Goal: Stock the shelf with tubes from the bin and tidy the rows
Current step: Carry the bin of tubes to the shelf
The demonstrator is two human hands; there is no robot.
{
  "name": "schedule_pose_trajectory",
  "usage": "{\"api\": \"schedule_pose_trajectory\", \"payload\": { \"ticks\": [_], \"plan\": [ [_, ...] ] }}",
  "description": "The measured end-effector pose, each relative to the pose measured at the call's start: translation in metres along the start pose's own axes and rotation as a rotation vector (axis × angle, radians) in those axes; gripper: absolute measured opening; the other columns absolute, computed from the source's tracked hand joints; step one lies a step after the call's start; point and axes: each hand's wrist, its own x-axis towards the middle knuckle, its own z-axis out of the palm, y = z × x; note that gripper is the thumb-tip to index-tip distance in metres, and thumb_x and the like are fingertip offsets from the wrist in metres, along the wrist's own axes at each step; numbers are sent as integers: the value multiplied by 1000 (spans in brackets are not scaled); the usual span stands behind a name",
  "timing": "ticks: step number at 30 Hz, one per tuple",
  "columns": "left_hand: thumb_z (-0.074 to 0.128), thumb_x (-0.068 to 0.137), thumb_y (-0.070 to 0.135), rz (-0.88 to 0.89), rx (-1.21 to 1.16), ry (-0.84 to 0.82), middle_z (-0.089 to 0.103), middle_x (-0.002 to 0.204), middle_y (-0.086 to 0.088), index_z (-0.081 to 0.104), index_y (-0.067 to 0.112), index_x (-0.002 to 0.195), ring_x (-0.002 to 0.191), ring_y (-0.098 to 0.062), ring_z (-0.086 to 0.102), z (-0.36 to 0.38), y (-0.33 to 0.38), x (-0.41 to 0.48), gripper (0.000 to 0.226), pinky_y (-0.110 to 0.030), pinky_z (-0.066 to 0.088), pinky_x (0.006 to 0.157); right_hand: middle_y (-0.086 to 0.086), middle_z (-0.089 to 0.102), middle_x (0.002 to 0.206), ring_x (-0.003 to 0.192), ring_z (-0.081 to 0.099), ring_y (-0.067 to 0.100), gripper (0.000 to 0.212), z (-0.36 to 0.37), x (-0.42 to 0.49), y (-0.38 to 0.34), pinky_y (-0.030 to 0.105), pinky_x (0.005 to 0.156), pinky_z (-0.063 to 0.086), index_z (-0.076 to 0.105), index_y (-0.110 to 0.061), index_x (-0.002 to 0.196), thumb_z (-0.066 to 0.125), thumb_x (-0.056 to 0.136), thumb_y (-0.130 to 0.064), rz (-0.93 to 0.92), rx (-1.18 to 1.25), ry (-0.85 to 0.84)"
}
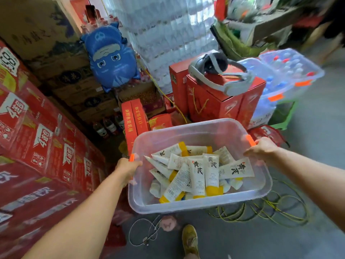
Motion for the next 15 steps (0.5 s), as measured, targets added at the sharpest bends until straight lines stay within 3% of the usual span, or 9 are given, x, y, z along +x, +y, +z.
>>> {"api": "schedule_pose_trajectory", "payload": {
  "ticks": [2, 4, 6, 10, 12, 15],
  "plan": [
    [72, 83, 18, 50, 8, -45, 57, 87, -14, 62, 2, 101, 84, -30, 60, 22, 3, -31, 26, -36, 54, 47, 14, 61, 73, 54, 56, 24, 28, -24, -23, 43, 25, 44, 43, 65, 3, 88, 81, 73, -13, 19, 31, 37],
    [72, 82, 21, 89, 29, -90, 59, 83, -12, 63, 1, 98, 77, -28, 60, 46, 4, -58, 27, -44, 58, 65, 14, 57, 69, 52, 53, 25, 27, -50, -46, 86, 28, 48, 45, 63, 2, 82, 82, 72, -15, 37, 70, 92],
    [72, 79, 24, 123, 71, -148, 63, 85, -14, 65, 1, 92, 75, -28, 62, 73, 7, -86, 27, -46, 56, 73, 15, 56, 70, 54, 52, 25, 30, -76, -69, 132, 28, 49, 43, 62, 4, 82, 82, 71, -17, 68, 99, 123],
    [73, 65, 38, 202, 177, -245, 66, 86, -12, 66, 4, 96, 77, -26, 66, 137, 21, -145, 47, -38, 59, 64, 13, 50, 72, 54, 48, 23, 31, -126, -111, 227, 27, 48, 35, 56, 1, 90, 78, 74, -14, 162, 215, 172],
    [68, 80, 35, 242, 266, -283, 63, 78, -9, 65, 1, 95, 67, -22, 61, 172, 32, -183, 37, -27, 49, 53, 13, 48, 71, 55, 47, 22, 37, -149, -130, 273, 28, 48, 34, 52, -1, 92, 80, 72, -16, 210, 271, 204],
    [63, 87, 37, 285, 354, -335, 62, 84, -10, 65, -1, 98, 70, -22, 59, 230, 49, -226, 39, -25, 41, 50, 15, 48, 77, 62, 49, 26, 37, -182, -153, 343, 30, 50, 36, 50, -4, 85, 81, 72, -19, 298, 344, 293]
  ]
}}
